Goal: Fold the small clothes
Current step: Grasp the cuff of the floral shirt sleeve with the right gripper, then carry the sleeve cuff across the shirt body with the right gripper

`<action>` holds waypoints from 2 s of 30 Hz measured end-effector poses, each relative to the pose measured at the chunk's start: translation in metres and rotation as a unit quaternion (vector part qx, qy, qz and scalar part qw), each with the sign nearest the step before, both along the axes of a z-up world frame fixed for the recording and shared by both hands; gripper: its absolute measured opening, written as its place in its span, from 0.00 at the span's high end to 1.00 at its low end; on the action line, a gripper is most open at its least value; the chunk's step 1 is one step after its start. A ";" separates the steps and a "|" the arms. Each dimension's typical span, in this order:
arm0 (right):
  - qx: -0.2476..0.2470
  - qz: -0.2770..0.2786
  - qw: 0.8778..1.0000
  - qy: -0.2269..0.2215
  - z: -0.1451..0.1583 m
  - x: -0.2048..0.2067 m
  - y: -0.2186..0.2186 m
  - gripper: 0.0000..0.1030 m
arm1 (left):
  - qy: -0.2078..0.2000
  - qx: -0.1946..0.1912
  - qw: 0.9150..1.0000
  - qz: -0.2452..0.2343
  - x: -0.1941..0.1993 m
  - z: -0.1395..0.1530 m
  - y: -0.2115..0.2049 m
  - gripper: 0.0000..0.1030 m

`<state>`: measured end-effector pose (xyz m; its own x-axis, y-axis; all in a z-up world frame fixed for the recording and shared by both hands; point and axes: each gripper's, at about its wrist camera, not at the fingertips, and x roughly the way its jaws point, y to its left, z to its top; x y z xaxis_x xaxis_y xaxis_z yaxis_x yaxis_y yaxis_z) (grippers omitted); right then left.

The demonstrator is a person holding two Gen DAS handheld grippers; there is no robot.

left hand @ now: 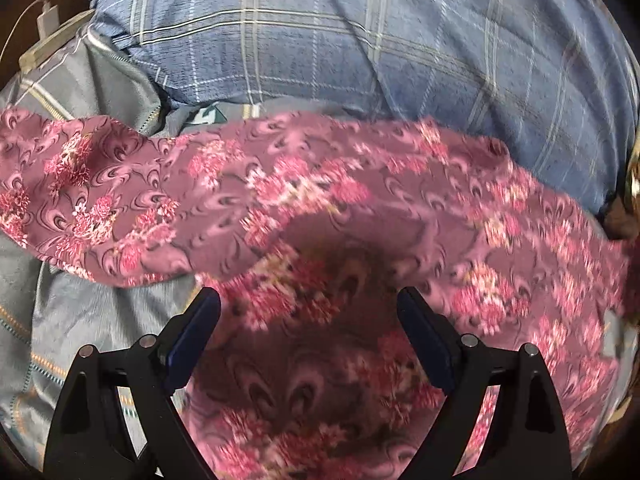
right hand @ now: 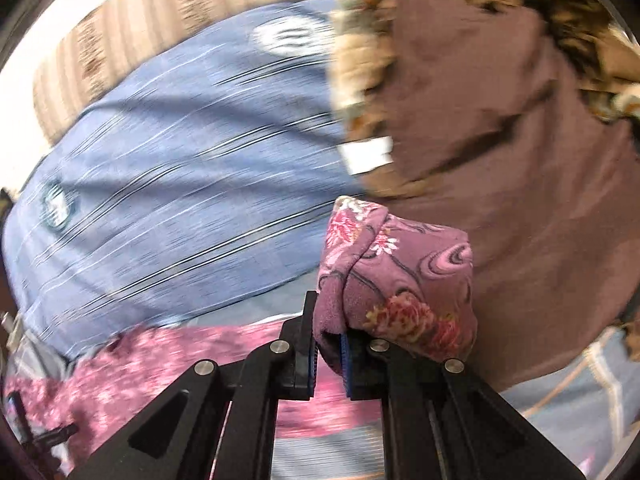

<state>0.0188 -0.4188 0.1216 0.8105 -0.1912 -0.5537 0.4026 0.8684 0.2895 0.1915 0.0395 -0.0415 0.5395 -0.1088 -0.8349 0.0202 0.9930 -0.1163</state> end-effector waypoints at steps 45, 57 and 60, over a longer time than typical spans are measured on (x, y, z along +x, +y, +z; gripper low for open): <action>0.174 0.093 0.977 0.085 -0.084 0.047 0.105 0.50 | -0.066 -0.071 0.993 -0.074 -0.012 0.043 -0.019 0.12; 0.124 0.227 0.963 0.075 -0.062 0.095 0.214 0.49 | -0.111 0.144 0.976 -0.122 -0.014 0.027 -0.057 0.12; 0.135 0.221 0.963 0.074 -0.064 0.093 0.217 0.49 | -0.127 0.190 0.972 -0.057 -0.001 0.022 -0.053 0.13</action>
